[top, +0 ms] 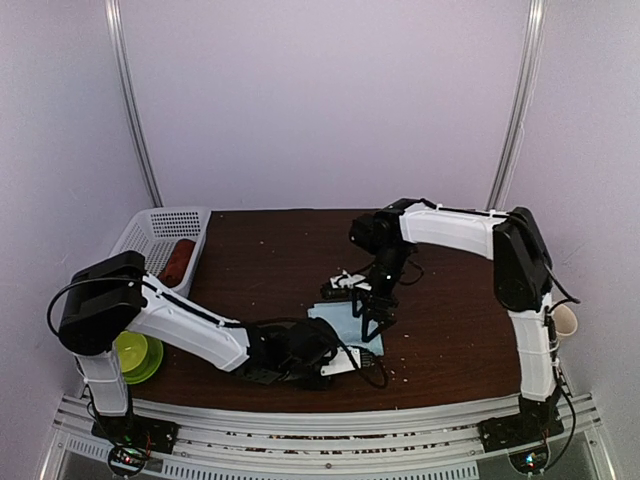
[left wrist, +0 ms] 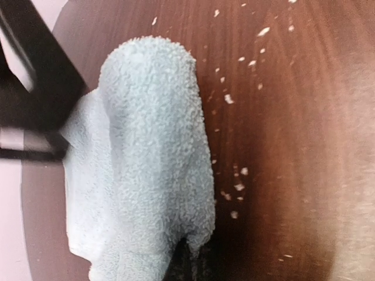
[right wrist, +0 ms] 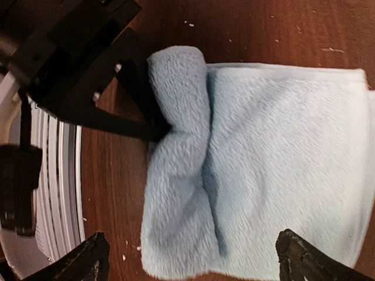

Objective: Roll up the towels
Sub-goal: Roll the towel at the center of the board.

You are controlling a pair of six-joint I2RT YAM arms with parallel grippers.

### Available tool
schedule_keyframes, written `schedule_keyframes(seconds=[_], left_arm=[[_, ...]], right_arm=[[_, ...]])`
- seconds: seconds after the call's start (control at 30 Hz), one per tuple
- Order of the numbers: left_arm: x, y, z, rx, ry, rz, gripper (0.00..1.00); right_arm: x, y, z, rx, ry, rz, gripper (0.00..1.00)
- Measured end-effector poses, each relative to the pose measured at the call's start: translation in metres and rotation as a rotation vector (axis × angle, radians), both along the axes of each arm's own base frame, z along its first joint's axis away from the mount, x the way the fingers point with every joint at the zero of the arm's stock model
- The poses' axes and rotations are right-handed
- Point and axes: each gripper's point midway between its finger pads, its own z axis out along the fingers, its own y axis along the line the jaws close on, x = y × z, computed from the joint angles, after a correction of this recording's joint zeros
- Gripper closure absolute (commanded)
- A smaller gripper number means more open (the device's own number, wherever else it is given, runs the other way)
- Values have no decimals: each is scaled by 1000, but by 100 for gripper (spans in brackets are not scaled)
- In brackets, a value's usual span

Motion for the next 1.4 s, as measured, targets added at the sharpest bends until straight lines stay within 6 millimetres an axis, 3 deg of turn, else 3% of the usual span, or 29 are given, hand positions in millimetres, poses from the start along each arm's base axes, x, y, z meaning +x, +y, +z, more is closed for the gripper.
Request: schedule_keyframes(seconds=[0.17,0.3,0.47,0.77,0.93,1.13,1.3,1.4], left_arm=[[-15,-4,4,-30,120,-14,100],[-24,-6,7,-46,228,-16,100],[-28,-10,14,-68,373,-16,100],[-26,-16,36,-110,598,-3,100],[-14,-34,46,-136,674,-5,100],[5,-30,34,-146,799,28,100],[9,-30,26,-158,888,17,100],[7,-33,24,-166,932,4,100]], right_arm=[[22,-36,34,55,-199,-83,0],[33,-67,49,90,-401,-127,0],[4,-106,34,121,-611,-69,0],[-34,-136,2,204,-902,108,0],[-57,-132,-3,278,-1032,242,2],[-79,-102,-7,374,-1129,339,9],[-76,-78,-8,384,-1182,341,16],[-72,-66,-25,333,-1169,344,17]])
